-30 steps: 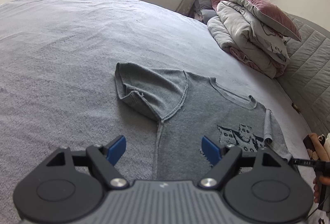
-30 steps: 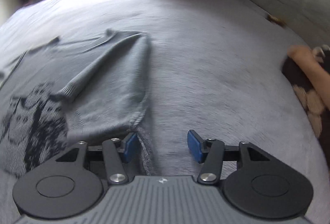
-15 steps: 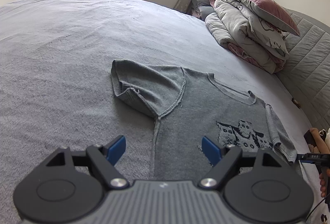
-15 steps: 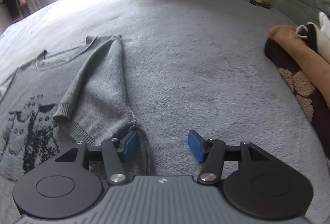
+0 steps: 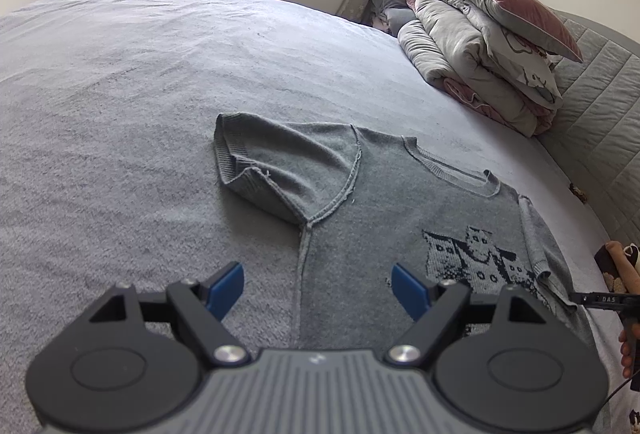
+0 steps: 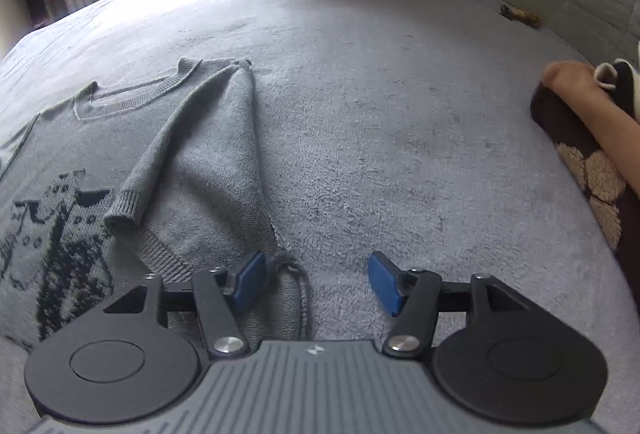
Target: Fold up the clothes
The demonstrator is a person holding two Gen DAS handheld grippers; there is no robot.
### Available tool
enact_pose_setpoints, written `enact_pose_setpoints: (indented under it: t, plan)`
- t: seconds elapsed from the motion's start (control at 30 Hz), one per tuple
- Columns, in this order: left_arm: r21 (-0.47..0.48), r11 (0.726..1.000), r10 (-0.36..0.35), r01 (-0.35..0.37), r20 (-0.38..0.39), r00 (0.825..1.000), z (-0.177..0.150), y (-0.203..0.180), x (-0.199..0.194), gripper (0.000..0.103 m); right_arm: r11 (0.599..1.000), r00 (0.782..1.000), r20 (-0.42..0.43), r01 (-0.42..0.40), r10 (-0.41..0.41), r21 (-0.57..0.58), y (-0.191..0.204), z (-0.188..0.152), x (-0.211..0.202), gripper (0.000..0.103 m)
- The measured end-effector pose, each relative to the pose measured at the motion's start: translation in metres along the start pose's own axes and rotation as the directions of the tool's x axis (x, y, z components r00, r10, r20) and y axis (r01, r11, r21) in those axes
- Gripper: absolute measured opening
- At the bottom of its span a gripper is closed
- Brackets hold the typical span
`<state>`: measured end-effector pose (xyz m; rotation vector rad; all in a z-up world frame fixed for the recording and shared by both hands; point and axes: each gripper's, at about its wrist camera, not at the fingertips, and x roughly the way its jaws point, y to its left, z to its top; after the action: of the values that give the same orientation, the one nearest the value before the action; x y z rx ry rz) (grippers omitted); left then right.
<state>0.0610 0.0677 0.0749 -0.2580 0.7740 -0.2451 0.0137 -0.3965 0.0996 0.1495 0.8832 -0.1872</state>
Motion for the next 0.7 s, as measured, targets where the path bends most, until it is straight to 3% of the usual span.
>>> enact_pose_setpoints:
  t: [0.07,0.2,0.27,0.37,0.43,0.57,0.7]
  plan:
    - [0.002,1.0,0.0,0.0,0.0,1.0,0.0,0.0,0.0,0.082,1.0,0.998,0.057,0.005,-0.006,0.019,0.001,0.004,-0.013,0.063]
    - [0.007,1.0,0.002,-0.002,0.002,1.0,0.0,-0.001,0.001,0.083,0.993,0.979,0.176,-0.112,0.104,0.034,0.014,0.011,-0.032,0.063]
    - [0.008,1.0,0.008,-0.008,0.003,1.0,0.0,-0.002,0.002,0.083,0.978,0.957,0.21,-0.206,0.198,0.018,0.027,0.012,-0.033,0.061]
    - [0.009,1.0,0.015,-0.015,-0.005,1.0,-0.001,-0.003,0.005,0.083,0.919,0.911,0.184,-0.388,0.37,0.071,0.04,0.015,-0.019,0.059]
    - [0.014,1.0,0.016,-0.016,-0.011,1.0,-0.002,-0.003,0.006,0.083,0.911,0.91,0.165,-0.4,0.381,0.103,0.047,0.015,-0.008,0.058]
    - [0.022,1.0,0.011,-0.011,-0.012,1.0,-0.002,-0.004,0.006,0.083,0.93,0.935,0.136,-0.345,0.328,0.129,0.056,0.011,0.004,0.057]
    - [0.022,1.0,0.006,-0.006,-0.009,1.0,-0.002,-0.004,0.005,0.085,0.895,0.893,0.161,-0.437,0.42,0.091,0.065,0.009,0.003,0.057]
